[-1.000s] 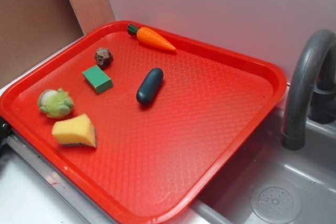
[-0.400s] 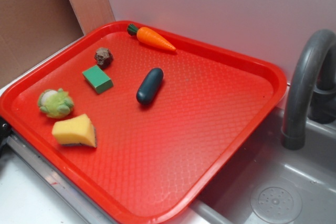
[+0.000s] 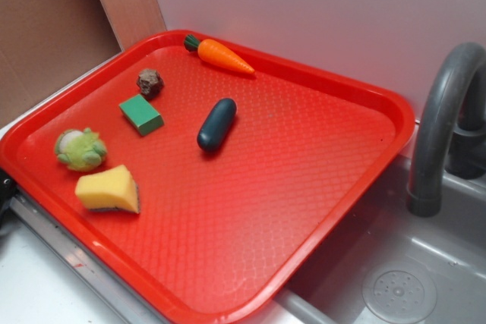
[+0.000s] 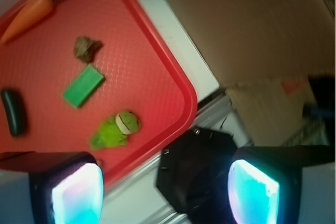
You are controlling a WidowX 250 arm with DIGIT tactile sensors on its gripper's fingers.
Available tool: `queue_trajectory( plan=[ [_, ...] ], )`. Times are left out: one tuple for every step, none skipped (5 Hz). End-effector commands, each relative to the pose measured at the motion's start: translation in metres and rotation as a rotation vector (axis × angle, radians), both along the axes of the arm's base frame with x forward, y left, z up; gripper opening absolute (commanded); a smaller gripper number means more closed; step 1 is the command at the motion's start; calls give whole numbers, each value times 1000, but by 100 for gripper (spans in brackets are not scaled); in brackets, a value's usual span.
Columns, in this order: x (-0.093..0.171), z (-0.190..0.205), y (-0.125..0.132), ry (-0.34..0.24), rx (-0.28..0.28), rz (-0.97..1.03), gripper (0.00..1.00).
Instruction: Grab the green block.
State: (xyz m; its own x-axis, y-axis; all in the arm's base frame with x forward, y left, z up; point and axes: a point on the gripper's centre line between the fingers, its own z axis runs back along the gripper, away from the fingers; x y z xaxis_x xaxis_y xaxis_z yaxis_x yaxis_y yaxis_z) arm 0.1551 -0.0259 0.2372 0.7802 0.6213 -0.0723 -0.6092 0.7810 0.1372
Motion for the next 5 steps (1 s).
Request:
queue_trajectory(
  plan=[
    [23, -49, -12, -9, -108, 508, 100],
    [44, -84, -11, -78, -117, 619, 100],
    [70, -106, -21, -123, -92, 593, 100],
    [93, -132, -41, -131, -81, 567, 100],
    [102, -158, -60, -124, -69, 516, 100]
  ],
)
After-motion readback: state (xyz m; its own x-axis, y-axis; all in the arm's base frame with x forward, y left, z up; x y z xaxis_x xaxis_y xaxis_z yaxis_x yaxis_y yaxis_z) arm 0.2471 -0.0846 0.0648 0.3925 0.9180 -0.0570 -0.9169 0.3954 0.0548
